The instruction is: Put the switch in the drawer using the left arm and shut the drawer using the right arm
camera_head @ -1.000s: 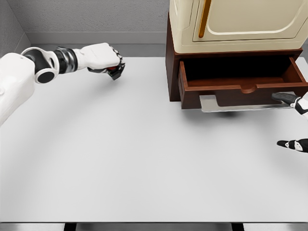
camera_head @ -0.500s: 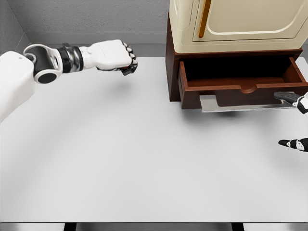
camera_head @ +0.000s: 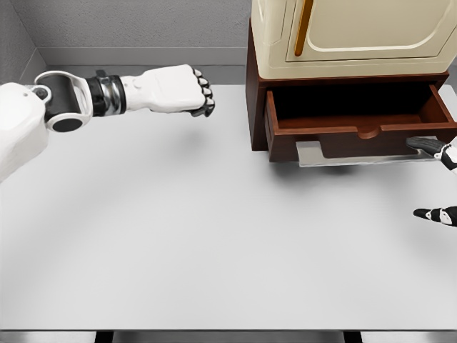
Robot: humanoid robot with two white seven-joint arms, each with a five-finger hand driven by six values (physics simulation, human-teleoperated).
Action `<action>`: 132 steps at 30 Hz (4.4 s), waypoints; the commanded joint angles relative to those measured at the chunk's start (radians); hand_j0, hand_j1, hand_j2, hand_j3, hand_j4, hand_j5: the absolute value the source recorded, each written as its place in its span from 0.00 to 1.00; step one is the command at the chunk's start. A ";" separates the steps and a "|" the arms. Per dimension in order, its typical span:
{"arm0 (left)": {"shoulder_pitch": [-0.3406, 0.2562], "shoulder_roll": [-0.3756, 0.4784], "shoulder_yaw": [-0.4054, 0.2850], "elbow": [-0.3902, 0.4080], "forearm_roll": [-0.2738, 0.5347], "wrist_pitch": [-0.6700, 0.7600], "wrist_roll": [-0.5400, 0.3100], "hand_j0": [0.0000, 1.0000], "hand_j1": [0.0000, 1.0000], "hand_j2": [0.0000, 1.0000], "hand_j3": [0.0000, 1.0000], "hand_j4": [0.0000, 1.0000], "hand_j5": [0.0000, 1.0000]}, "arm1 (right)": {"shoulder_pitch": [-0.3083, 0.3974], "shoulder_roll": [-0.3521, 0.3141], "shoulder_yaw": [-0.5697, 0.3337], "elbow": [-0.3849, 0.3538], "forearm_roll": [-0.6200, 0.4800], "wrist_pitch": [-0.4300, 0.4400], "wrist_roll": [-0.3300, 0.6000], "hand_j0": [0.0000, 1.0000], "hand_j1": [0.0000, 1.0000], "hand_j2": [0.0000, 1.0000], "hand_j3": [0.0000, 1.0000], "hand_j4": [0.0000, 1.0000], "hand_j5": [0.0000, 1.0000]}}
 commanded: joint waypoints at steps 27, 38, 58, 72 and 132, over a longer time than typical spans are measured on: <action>0.000 0.034 0.008 -0.251 0.018 0.001 0.001 0.49 0.49 0.49 0.49 0.49 0.49 | 0.011 -0.004 -0.009 0.000 -0.020 0.003 -0.001 1.00 1.00 1.00 1.00 1.00 1.00; -0.034 0.021 0.014 -0.284 0.039 0.001 0.001 0.49 0.49 0.49 0.49 0.49 0.49 | 0.011 -0.001 -0.022 0.000 -0.020 0.003 -0.001 1.00 1.00 1.00 1.00 1.00 1.00; -0.077 -0.054 0.014 -0.284 0.044 0.001 0.001 0.49 0.49 0.49 0.49 0.49 0.49 | 0.014 -0.001 -0.022 0.000 -0.021 0.003 -0.001 1.00 1.00 1.00 1.00 1.00 1.00; -0.091 -0.120 0.010 -0.275 0.042 0.001 0.000 0.49 0.49 0.49 0.49 0.49 0.49 | 0.014 -0.001 -0.022 0.000 -0.021 0.003 -0.001 1.00 1.00 1.00 1.00 1.00 1.00; -0.143 -0.285 -0.012 -0.080 0.084 0.001 -0.010 0.52 0.52 0.52 0.52 0.52 0.52 | 0.015 -0.001 -0.022 0.000 -0.021 0.003 -0.001 1.00 1.00 1.00 1.00 1.00 1.00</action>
